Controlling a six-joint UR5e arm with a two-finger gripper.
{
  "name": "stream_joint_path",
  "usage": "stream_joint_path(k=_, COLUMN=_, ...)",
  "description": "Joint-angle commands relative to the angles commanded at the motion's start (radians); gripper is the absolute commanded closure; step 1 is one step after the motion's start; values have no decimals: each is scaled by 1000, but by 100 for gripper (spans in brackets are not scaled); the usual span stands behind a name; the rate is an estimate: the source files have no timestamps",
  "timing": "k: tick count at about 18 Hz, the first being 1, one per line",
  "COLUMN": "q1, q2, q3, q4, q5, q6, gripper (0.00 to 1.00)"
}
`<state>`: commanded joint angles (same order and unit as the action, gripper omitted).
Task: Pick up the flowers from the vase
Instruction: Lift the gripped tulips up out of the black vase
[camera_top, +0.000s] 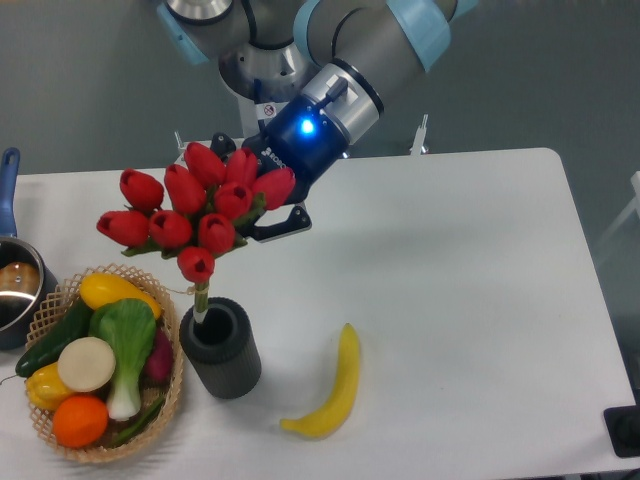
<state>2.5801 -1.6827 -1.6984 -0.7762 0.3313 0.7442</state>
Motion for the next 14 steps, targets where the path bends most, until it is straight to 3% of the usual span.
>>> stream_joint_path(k=3, q1=18, q2=-12, q3=57, q4=0, q5=0, q6=-14, gripper=69)
stream_joint_path(k=6, q1=70, q2=-17, q3=74, q4=2, q5=2, q6=-6, gripper=69)
stream_joint_path(k=14, q1=97, q2=-107, q3=151, q4=5, q5=26, q6=61, gripper=69)
